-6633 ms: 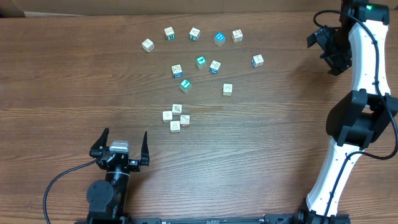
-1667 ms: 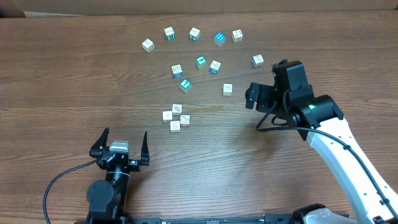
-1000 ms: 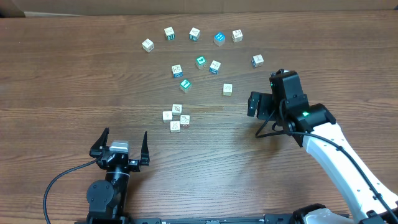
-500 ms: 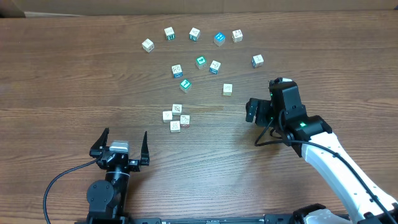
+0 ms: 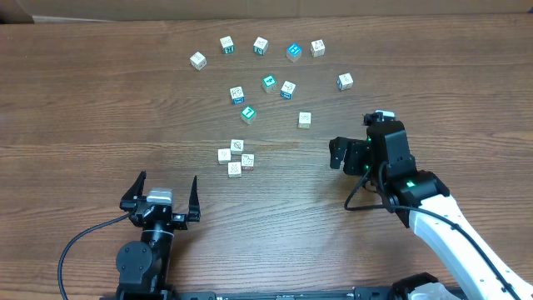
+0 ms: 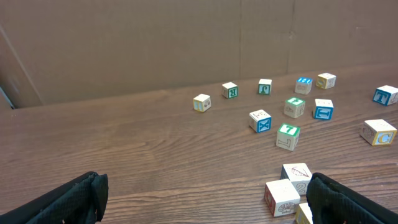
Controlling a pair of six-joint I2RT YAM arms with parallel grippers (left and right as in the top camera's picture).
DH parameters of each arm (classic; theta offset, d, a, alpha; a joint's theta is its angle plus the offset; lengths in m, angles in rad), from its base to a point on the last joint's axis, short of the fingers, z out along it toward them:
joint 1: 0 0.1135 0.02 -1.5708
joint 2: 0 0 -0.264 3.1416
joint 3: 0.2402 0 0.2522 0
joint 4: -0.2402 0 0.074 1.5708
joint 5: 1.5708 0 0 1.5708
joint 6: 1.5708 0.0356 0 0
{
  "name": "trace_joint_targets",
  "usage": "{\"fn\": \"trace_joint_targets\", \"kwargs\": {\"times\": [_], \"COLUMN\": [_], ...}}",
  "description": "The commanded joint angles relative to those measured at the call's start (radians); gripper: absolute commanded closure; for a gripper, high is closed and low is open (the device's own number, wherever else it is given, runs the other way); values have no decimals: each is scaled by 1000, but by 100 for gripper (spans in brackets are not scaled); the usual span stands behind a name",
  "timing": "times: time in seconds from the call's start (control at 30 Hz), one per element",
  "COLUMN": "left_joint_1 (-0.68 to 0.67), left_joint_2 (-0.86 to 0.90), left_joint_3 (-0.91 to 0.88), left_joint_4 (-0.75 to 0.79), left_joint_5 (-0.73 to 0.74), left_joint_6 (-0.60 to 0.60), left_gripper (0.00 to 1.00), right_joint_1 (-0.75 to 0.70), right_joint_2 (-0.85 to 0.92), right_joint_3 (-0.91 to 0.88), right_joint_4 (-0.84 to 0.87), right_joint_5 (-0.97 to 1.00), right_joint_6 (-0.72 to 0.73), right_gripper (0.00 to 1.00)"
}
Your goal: Form a circle
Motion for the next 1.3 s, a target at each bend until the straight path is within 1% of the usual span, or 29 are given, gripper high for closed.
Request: {"fn": "trace_joint_targets", "kwargs": {"times": [0.0,0.47,0.7,0.83,0.97,1.1,1.17,1.27], "left_joint_1": [6,6,6,6,6,6,6,6], "left_joint_2": [-11,-11,-11,-11,-11,-11,-11,-11], "left_joint_3": [-3,-3,-3,-3,-3,-3,-3,-3], "left_joint_4": [0,0,0,0,0,0,0,0], "left_joint_5": [-3,-3,-3,-3,-3,-3,-3,-3], "left_joint_6": [26,26,26,26,26,26,26,26], "left_gripper": [0,0,0,1,1,0,1,0], "right_joint_1": [-21,-74,-95,-114,-142,-151,-151,-152], "right_joint_2": [-56,-225,-320,-397,-501,-588,-653,-706], "right_joint_3": [-47,-220,-314,-382,-475,-568,-647,-705], "right_joint_4": [32,144,237,306,422,509,591,637], "right_joint_5": [-2,-28,-68,-103,-161,-166,-166,-162], "right_joint_6": [-7,-3,-4,-4,-3,-3,-3,0], "right_gripper": [0,0,0,0,0,0,0,0]}}
